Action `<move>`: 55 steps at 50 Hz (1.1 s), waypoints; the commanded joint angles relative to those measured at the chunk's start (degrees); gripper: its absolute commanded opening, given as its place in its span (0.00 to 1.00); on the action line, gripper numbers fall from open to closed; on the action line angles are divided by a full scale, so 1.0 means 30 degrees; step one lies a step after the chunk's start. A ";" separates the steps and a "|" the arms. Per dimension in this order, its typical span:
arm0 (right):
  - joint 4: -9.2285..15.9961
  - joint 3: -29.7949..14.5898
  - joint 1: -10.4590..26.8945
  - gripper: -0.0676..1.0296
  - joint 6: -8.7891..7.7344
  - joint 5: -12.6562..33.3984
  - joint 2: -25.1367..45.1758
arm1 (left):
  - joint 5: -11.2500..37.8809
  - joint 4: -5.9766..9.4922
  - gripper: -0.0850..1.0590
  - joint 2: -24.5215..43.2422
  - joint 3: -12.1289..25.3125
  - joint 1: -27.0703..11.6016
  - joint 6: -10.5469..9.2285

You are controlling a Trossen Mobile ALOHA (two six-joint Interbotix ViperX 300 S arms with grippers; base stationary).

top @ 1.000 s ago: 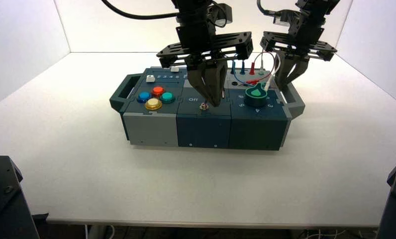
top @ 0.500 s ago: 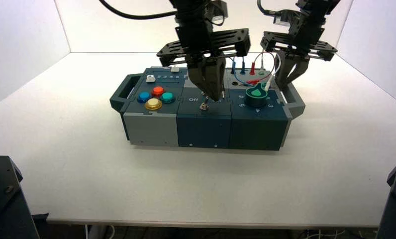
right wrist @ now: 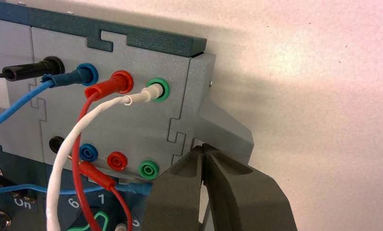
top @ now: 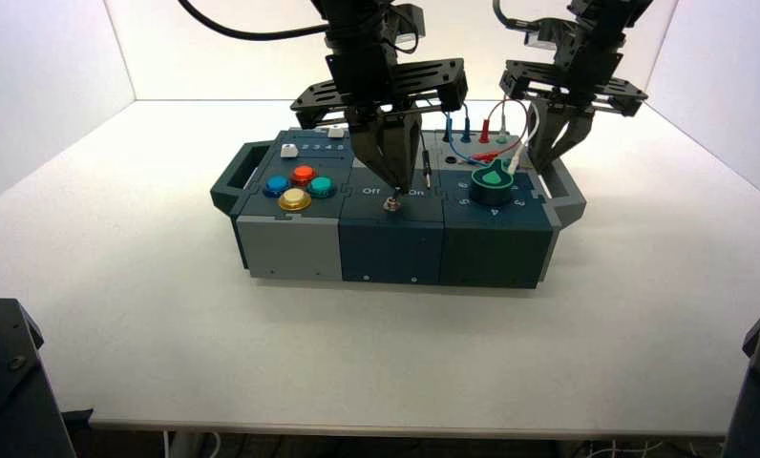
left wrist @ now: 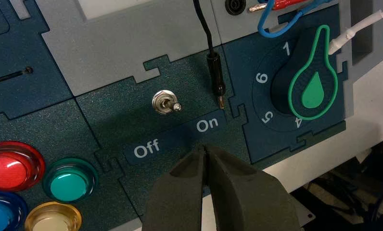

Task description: Flip the bottom switch off with the left gripper.

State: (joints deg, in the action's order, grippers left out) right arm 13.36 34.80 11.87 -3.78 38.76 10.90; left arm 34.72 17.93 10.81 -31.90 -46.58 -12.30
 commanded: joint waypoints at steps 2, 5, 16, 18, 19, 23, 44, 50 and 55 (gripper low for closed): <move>-0.0088 -0.0234 0.0205 0.04 -0.0205 -0.0264 -0.0176 | 0.0146 -0.0029 0.05 -0.0732 0.0469 -0.0029 -0.0088; -0.0117 -0.0234 0.0205 0.04 -0.0205 -0.0264 -0.0176 | 0.0176 0.0029 0.05 -0.0791 0.0498 -0.0029 -0.0117; -0.0117 -0.0205 0.0205 0.04 -0.0176 -0.0264 -0.0176 | 0.0352 0.0117 0.05 -0.0850 0.0439 -0.0117 -0.0176; -0.0117 -0.0205 0.0205 0.04 -0.0205 -0.0234 -0.0176 | 0.0381 0.0146 0.05 -0.0850 0.0439 -0.0176 -0.0205; -0.0117 -0.0205 0.0205 0.04 -0.0176 -0.0264 -0.0176 | 0.0381 0.0146 0.05 -0.0850 0.0439 -0.0176 -0.0205; -0.0117 -0.0205 0.0205 0.04 -0.0205 -0.0264 -0.0176 | 0.0410 0.0176 0.05 -0.0820 0.0410 -0.0322 -0.0205; -0.0117 0.0000 0.0205 0.04 -0.0205 -0.0352 -0.0264 | 0.0498 0.0176 0.05 -0.0791 0.0527 -0.0469 -0.0205; -0.0117 0.0059 0.0205 0.04 -0.0176 -0.0322 -0.0264 | 0.0498 0.0176 0.05 -0.0791 0.0527 -0.0498 -0.0205; -0.0117 0.0088 0.0205 0.04 -0.0205 -0.0352 -0.0293 | 0.0498 0.0176 0.05 -0.0703 0.0527 -0.0498 -0.0205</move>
State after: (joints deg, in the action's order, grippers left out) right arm 13.18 35.24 11.78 -3.87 38.41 10.55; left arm 35.86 18.28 10.46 -31.38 -47.20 -12.48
